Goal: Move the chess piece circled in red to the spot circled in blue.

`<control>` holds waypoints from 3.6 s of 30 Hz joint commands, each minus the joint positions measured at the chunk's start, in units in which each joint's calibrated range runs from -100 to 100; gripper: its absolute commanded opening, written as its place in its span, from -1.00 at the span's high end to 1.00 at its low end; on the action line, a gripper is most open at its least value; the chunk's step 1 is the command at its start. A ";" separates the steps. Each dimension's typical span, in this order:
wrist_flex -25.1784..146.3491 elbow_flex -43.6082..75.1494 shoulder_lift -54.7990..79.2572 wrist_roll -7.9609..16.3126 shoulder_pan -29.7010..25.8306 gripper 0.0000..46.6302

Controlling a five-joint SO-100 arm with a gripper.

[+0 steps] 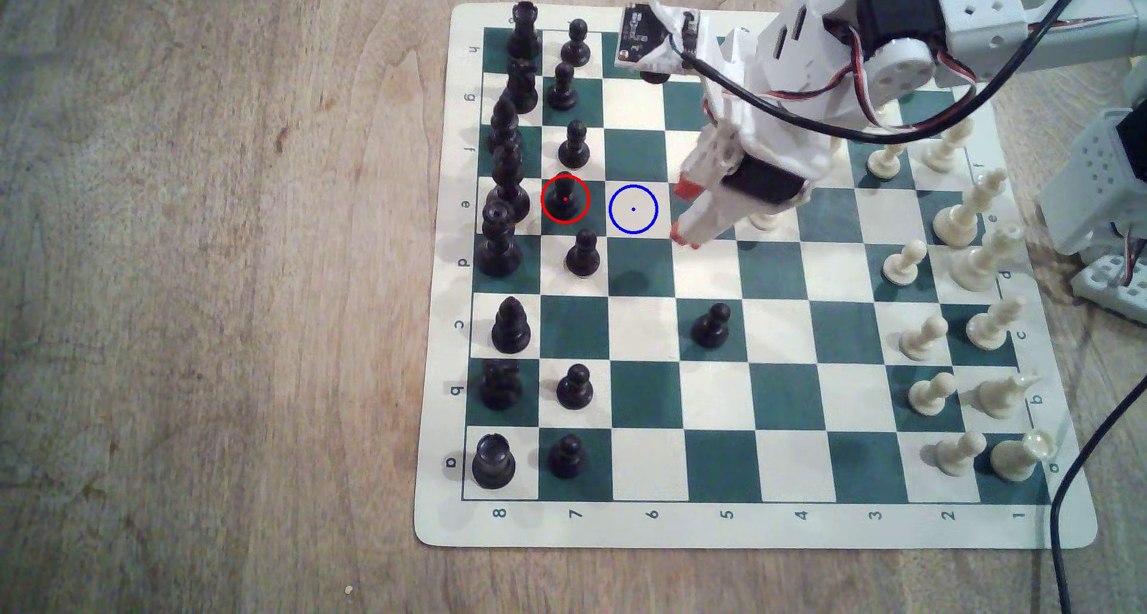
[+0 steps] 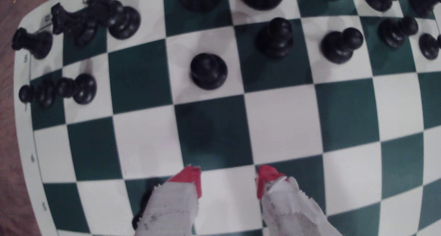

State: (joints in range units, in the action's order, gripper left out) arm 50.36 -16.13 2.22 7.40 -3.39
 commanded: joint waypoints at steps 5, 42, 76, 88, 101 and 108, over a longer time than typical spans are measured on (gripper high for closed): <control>-13.09 -3.63 -0.52 -0.24 2.26 0.45; -25.95 8.52 11.36 1.47 5.23 0.32; -24.48 13.59 17.05 2.20 4.37 0.45; -23.17 14.05 17.47 2.20 3.90 0.86; -22.10 15.04 13.06 2.49 5.39 0.99; -19.32 14.86 5.33 2.69 6.87 0.99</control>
State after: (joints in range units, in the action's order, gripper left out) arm 29.32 -5.56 18.81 9.74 2.88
